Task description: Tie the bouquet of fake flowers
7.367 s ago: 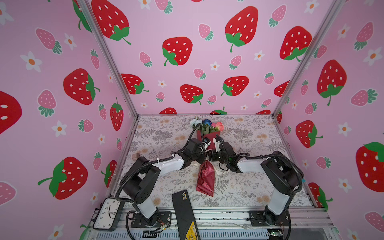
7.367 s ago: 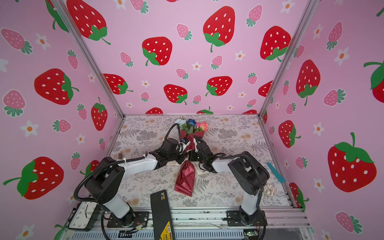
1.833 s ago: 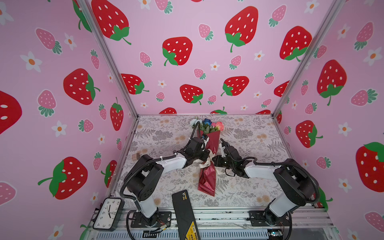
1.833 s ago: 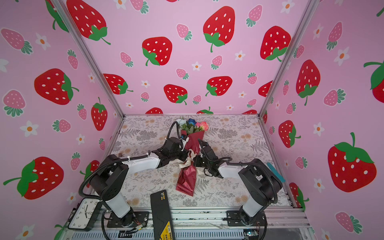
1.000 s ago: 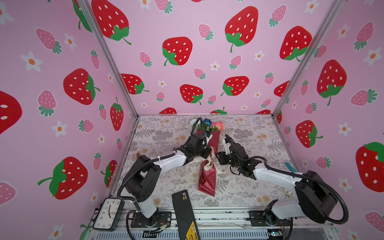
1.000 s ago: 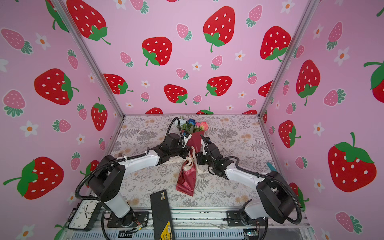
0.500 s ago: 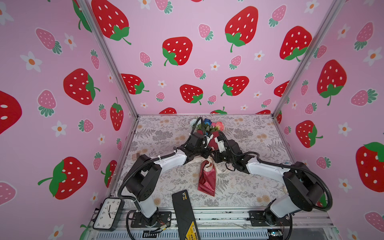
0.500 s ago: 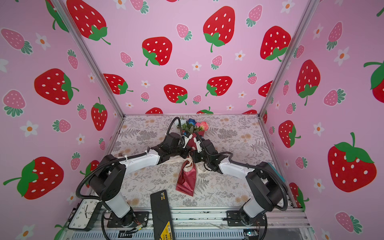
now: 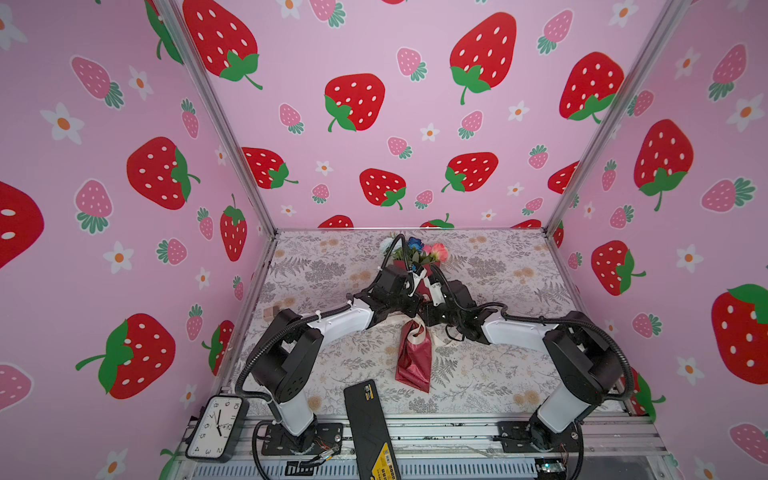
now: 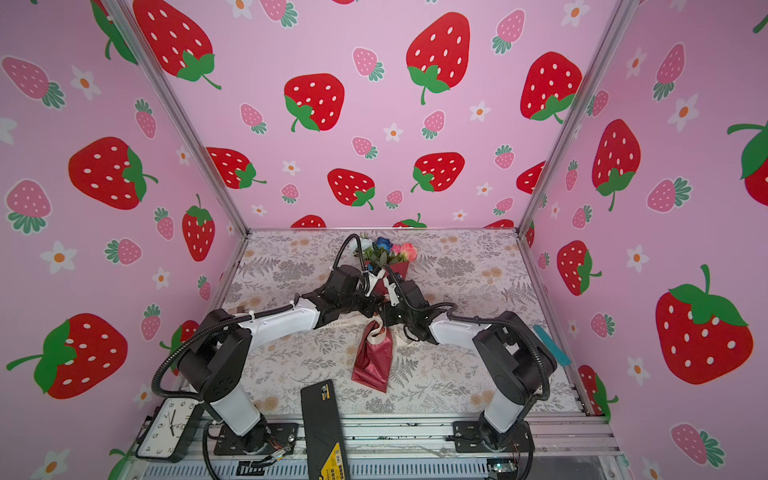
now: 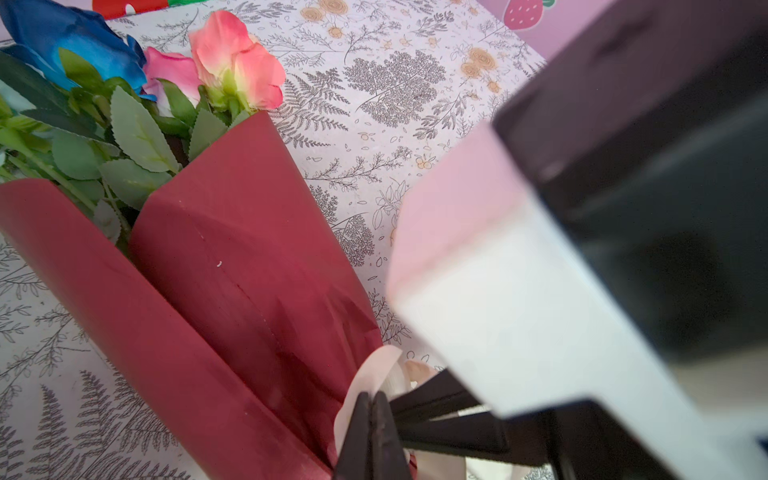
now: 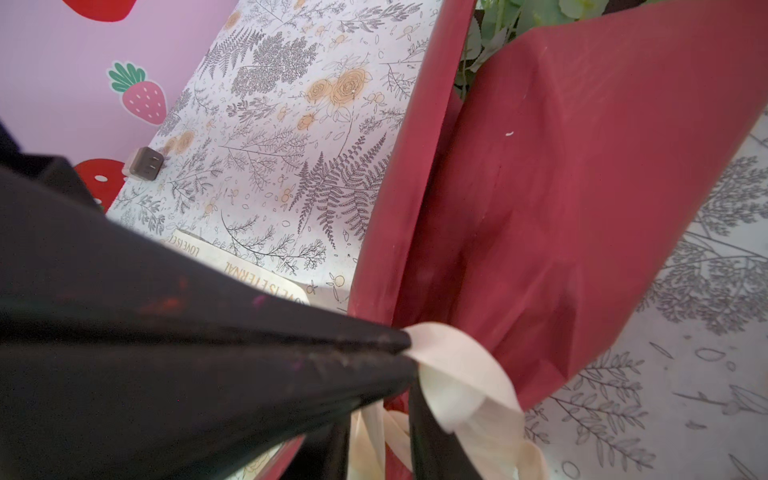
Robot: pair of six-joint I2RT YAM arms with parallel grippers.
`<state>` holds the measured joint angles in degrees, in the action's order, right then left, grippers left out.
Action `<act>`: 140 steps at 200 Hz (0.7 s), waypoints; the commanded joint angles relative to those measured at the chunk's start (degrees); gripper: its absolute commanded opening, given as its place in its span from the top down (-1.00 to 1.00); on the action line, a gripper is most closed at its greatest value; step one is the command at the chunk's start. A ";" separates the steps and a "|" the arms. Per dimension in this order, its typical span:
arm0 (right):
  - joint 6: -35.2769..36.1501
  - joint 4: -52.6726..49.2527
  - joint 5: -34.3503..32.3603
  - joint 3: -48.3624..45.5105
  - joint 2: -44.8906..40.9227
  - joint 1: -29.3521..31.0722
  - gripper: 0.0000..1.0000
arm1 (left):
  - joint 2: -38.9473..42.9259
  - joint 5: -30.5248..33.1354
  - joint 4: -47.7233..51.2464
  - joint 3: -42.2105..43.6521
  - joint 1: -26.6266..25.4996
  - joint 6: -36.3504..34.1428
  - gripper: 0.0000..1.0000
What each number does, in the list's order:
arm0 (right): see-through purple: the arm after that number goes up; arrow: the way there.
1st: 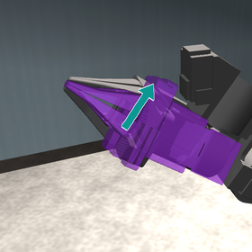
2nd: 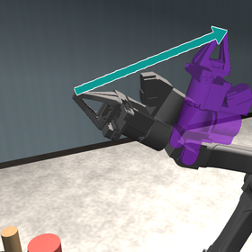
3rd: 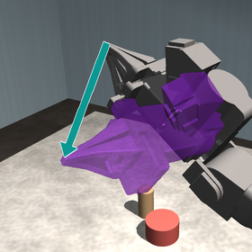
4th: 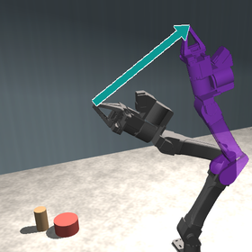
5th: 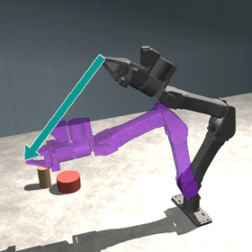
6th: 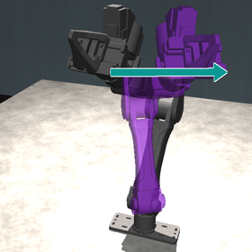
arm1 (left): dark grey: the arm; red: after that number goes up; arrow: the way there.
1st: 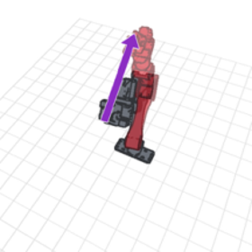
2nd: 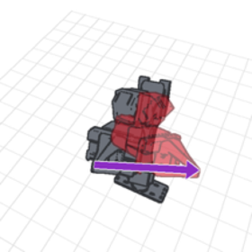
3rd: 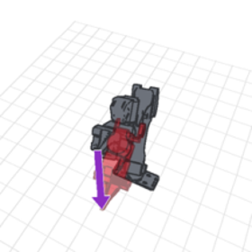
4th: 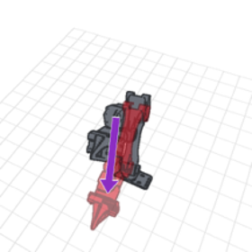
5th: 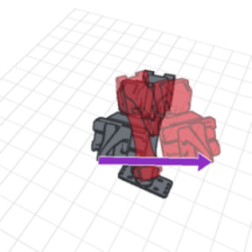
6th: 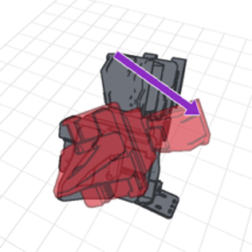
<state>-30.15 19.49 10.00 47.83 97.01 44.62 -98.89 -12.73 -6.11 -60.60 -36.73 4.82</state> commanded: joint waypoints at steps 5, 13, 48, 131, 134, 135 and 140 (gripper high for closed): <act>-0.77 2.65 0.50 1.62 1.09 0.05 0.77 | -0.21 -1.05 -0.32 -2.07 0.34 0.86 1.00; -1.04 2.66 0.13 1.52 0.99 0.11 0.86 | 0.13 -1.07 -0.33 -1.82 0.49 1.14 1.00; -2.83 2.88 -1.32 0.63 0.08 0.04 0.99 | 4.82 -0.76 -0.90 2.80 2.34 4.05 0.47; -5.86 1.22 -0.59 2.66 1.03 0.11 1.00 | 23.47 -6.98 -12.57 26.39 -0.74 -4.87 0.22; -5.88 1.18 -0.52 2.72 1.16 0.04 1.00 | 23.86 -6.95 -12.46 26.75 -1.29 -5.72 0.18; -5.88 1.17 -0.47 2.71 1.20 0.03 1.00 | 23.98 -6.95 -12.32 26.89 -1.48 -5.97 0.17; -5.96 1.17 -0.34 2.70 1.25 0.05 1.00 | 24.49 -6.58 -11.83 27.28 -2.41 -7.13 0.11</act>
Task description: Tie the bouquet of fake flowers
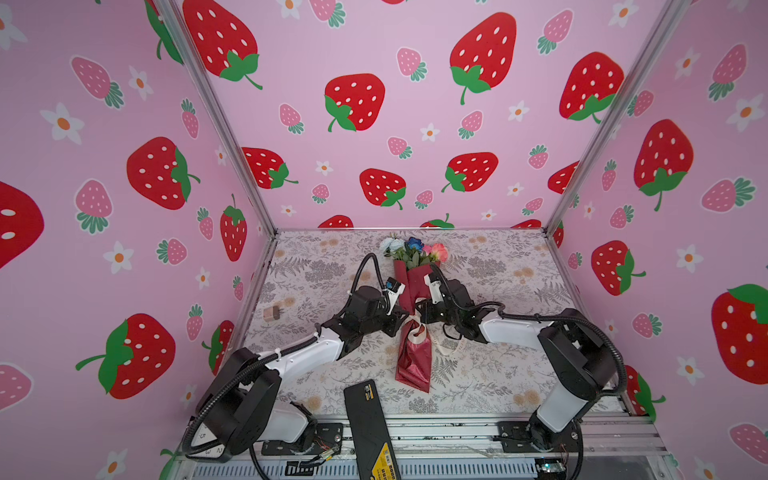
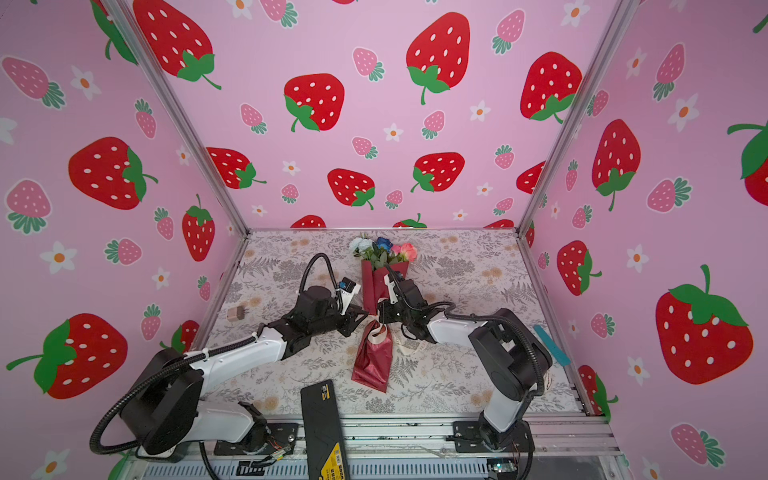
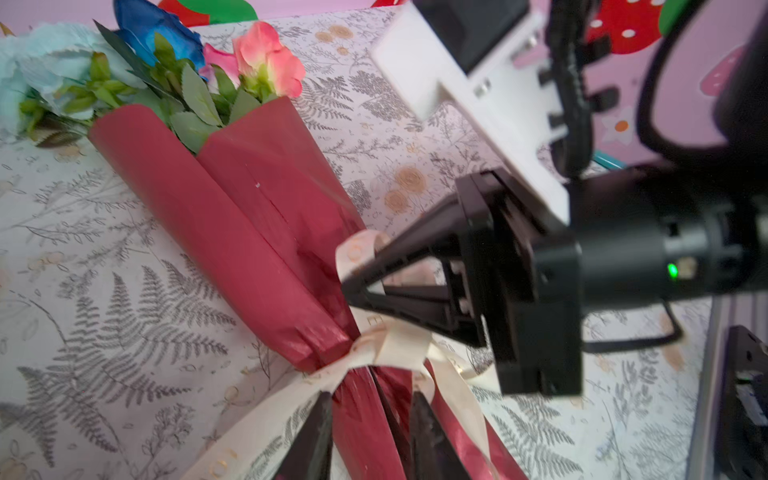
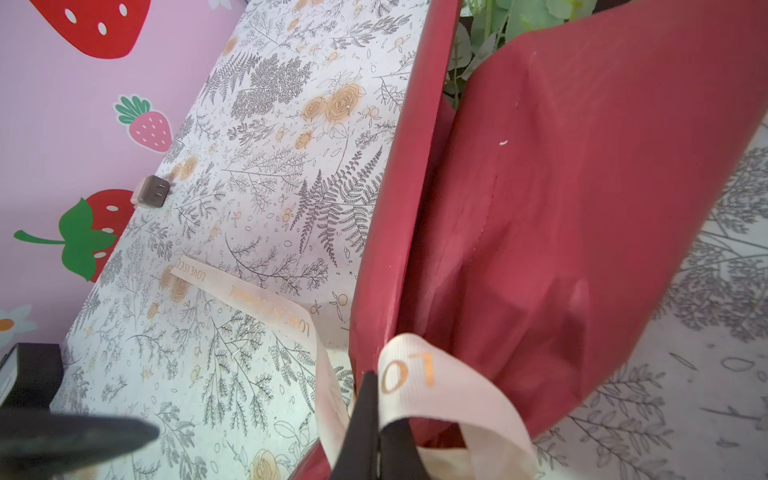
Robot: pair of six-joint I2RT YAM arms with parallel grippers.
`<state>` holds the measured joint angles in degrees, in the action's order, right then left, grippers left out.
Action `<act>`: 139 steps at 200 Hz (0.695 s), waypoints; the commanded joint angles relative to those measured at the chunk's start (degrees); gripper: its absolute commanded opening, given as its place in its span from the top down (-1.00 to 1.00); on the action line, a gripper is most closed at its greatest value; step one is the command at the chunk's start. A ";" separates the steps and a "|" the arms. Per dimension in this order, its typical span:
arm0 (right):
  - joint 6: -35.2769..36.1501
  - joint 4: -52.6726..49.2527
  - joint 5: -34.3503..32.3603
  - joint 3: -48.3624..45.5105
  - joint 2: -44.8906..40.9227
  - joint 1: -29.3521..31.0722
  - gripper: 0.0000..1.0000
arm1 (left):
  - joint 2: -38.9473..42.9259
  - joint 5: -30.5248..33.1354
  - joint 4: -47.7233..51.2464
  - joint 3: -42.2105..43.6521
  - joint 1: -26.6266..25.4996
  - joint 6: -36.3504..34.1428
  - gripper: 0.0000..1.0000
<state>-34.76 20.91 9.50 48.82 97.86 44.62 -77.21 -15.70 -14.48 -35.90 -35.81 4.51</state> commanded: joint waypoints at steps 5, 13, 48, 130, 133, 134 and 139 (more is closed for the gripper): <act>-1.40 -0.25 0.20 1.72 0.47 0.05 1.00 | 3.21 -3.04 -2.91 2.96 -4.09 -7.73 0.08; -1.45 -0.16 0.43 1.79 0.57 0.11 1.00 | 3.46 -2.29 -1.67 3.12 -4.92 -8.84 0.05; -1.62 -0.16 0.63 1.85 0.75 0.11 1.00 | 3.04 -3.10 2.30 2.40 -6.06 -10.71 -0.39; -1.93 0.27 1.35 1.81 1.15 0.11 1.00 | -3.46 1.10 3.58 -1.15 -8.02 -10.60 -0.32; -1.97 0.34 1.32 1.87 1.11 0.06 1.00 | -3.78 1.11 3.47 -1.33 -8.09 -10.51 -0.31; -1.97 0.35 1.32 1.80 1.10 0.09 1.00 | -3.89 1.11 3.44 -1.39 -8.07 -10.46 -0.31; -2.06 0.41 1.40 1.72 1.14 0.06 1.00 | -4.43 1.19 3.31 -1.64 -8.05 -10.31 -0.30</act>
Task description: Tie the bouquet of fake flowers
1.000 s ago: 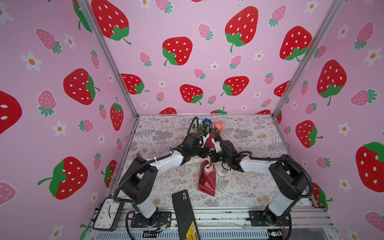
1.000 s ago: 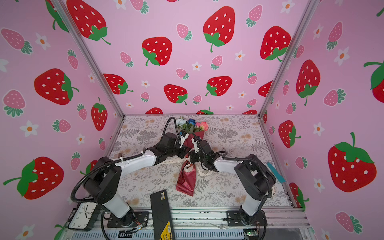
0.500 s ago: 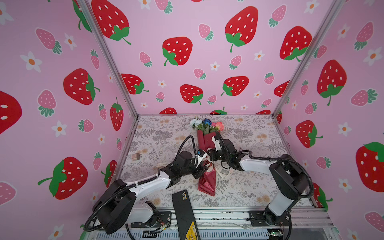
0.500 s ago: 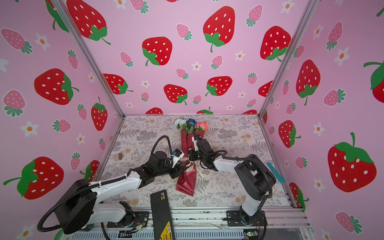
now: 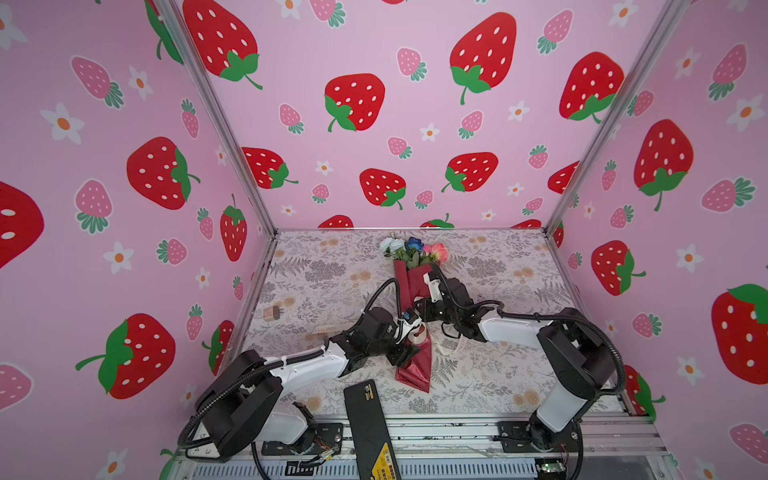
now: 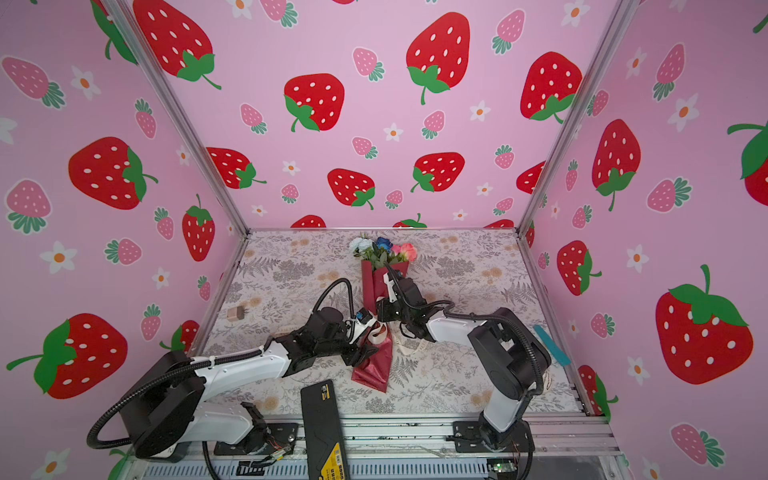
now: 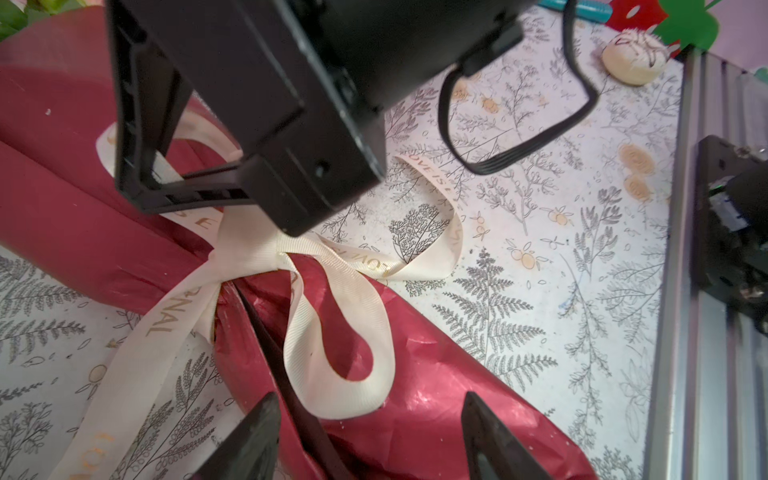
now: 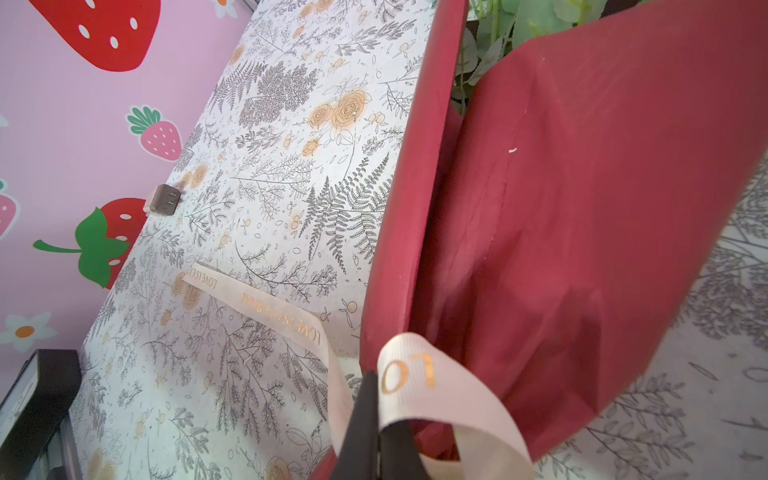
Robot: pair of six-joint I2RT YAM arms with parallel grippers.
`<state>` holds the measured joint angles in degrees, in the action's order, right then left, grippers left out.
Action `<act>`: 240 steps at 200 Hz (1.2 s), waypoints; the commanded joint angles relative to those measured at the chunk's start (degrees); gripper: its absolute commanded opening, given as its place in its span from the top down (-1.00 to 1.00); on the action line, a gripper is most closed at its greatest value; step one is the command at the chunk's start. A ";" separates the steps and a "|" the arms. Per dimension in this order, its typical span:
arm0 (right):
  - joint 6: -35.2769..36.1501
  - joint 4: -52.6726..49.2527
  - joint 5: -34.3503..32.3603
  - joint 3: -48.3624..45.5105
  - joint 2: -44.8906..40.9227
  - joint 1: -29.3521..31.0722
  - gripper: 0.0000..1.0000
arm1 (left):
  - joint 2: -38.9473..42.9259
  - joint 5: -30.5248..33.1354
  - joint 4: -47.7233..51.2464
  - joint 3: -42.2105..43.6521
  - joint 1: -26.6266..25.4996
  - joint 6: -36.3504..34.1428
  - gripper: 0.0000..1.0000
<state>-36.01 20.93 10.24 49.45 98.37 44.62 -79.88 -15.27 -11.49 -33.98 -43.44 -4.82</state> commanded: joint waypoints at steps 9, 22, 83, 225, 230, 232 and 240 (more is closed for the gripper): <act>-0.82 0.51 0.69 1.04 0.60 0.03 1.00 | -2.57 0.88 -0.06 -3.94 -0.42 -0.48 -0.24; -0.82 0.52 0.80 1.09 0.61 0.09 1.00 | -3.49 1.24 -0.48 -4.41 -0.48 0.10 -0.11; -0.82 -0.21 -0.49 -0.25 -1.19 -0.15 1.00 | -1.27 7.03 -0.03 -3.37 0.08 2.77 0.99; -1.78 -1.43 -2.60 -5.40 -6.74 -5.92 1.00 | -4.27 12.32 4.18 -4.52 4.66 7.78 1.00; -1.70 -1.49 -2.56 -5.52 -6.82 -6.15 1.00 | -4.33 12.37 4.02 -4.32 4.82 8.10 1.00; -1.70 -1.50 -2.61 -5.55 -6.90 -6.24 1.00 | -4.33 12.43 3.95 -4.27 4.87 8.14 1.00; -1.65 -1.46 -2.58 -5.91 -7.17 -6.59 1.00 | -4.57 12.58 3.62 -4.18 4.99 8.59 1.00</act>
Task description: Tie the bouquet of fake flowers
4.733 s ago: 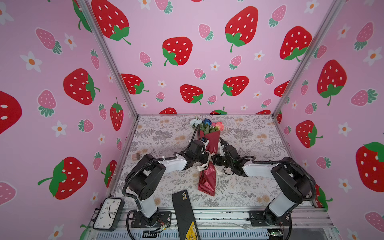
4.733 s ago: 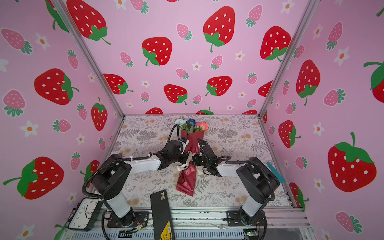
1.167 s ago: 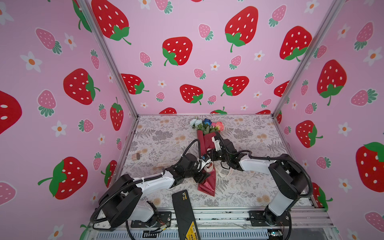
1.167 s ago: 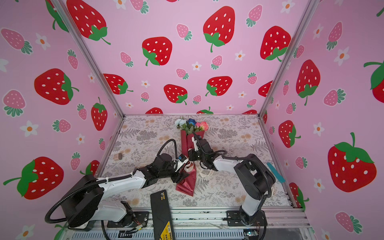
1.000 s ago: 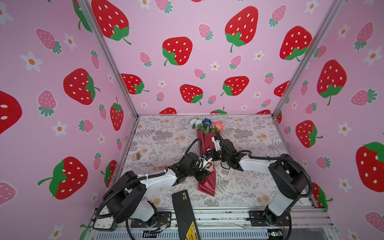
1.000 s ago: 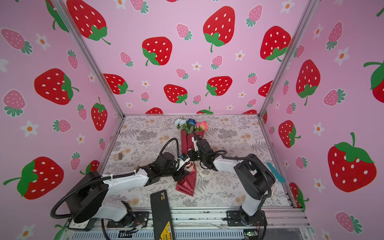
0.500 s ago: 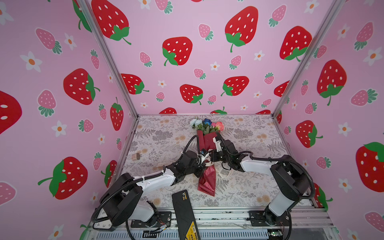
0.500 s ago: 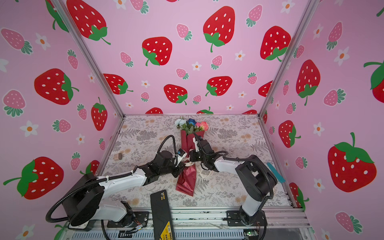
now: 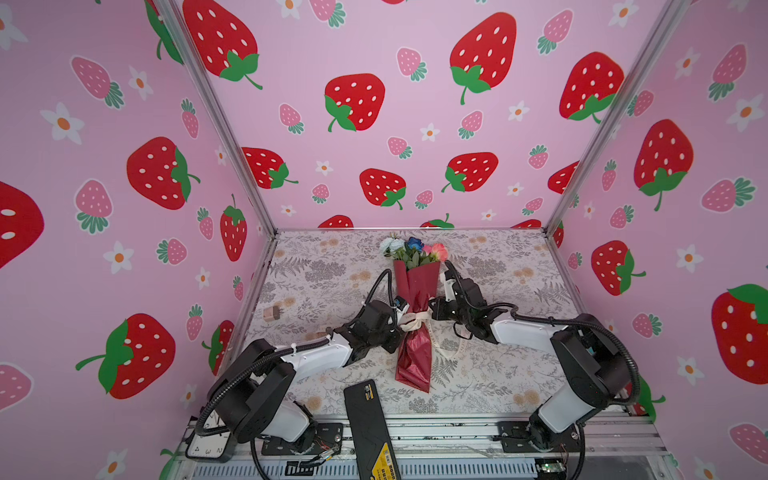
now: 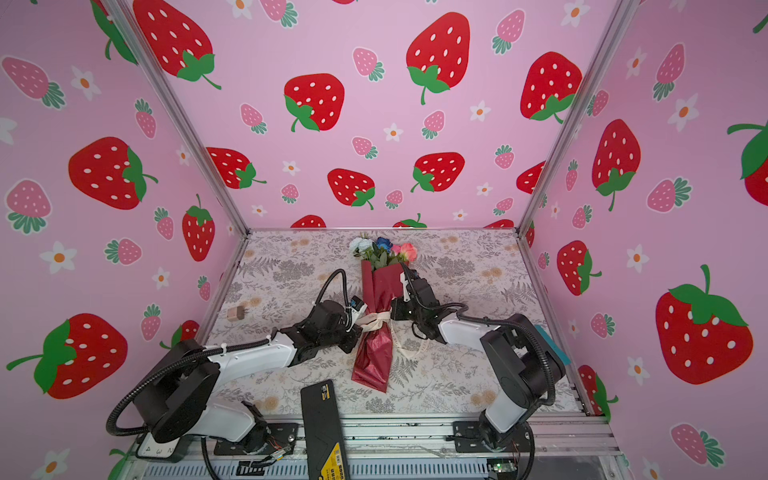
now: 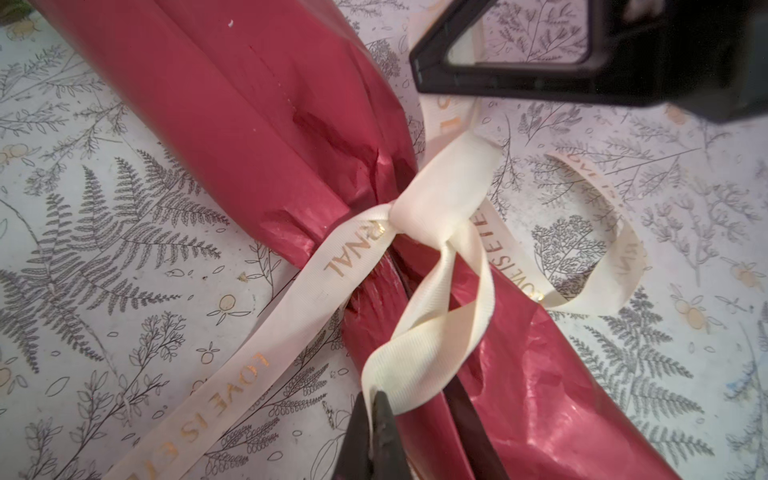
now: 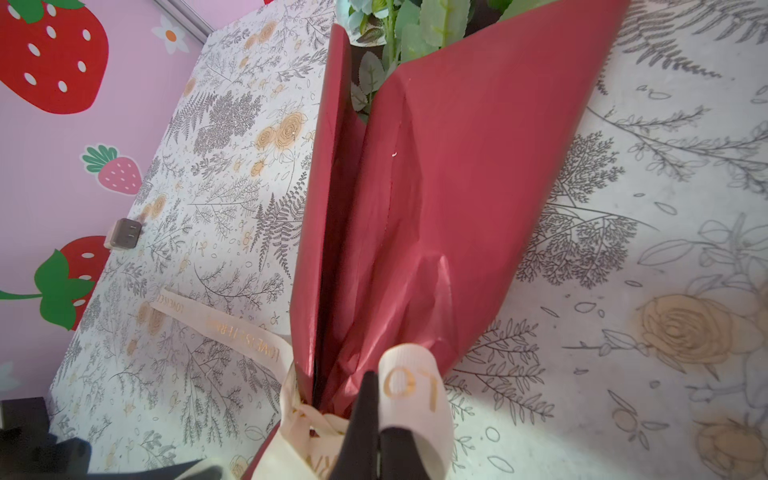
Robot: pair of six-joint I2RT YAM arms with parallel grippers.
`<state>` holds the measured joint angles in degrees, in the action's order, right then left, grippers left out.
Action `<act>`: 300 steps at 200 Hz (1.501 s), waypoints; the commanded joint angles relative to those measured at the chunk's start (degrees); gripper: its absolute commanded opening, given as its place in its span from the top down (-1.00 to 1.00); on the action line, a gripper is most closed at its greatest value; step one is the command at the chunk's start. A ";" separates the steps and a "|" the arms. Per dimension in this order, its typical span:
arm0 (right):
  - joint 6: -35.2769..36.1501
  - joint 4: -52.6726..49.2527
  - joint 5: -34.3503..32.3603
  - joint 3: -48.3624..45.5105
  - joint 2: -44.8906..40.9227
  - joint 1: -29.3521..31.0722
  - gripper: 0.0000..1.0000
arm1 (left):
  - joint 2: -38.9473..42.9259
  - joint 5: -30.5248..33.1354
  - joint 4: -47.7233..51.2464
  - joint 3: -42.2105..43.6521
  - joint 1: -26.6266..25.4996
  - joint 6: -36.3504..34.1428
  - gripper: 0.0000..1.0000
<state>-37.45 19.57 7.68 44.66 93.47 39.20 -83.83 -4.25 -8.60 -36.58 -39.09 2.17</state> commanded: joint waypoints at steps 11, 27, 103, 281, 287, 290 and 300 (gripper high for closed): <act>-0.25 -0.09 0.21 -1.59 -2.65 -1.85 1.00 | -0.72 1.61 0.23 -1.39 0.88 2.14 1.00; -0.34 0.26 0.94 -2.60 -2.90 -2.74 1.00 | -1.03 1.64 -0.19 -1.30 1.03 2.81 1.00; -0.96 2.33 2.66 -5.90 -1.52 -5.71 1.00 | -2.02 5.10 -1.75 -0.29 2.97 5.59 1.00; -1.51 0.75 -1.97 -8.10 2.71 -11.26 1.00 | 1.41 22.08 -2.88 8.23 8.67 22.54 1.00; -1.30 0.65 -2.05 -8.15 2.55 -11.54 1.00 | 1.41 22.42 -2.42 8.48 8.90 23.44 1.00; -1.23 0.57 -2.10 -8.12 2.51 -11.72 1.00 | 1.32 22.44 -2.25 8.64 9.03 23.90 1.00; -0.89 0.38 -2.07 -8.18 2.41 -12.09 1.00 | 1.14 22.53 -1.83 9.10 9.32 25.29 1.00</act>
<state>-38.54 21.87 10.68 37.69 96.40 30.11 -82.89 9.54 -15.97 -29.54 -32.12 21.67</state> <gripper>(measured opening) 0.041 0.043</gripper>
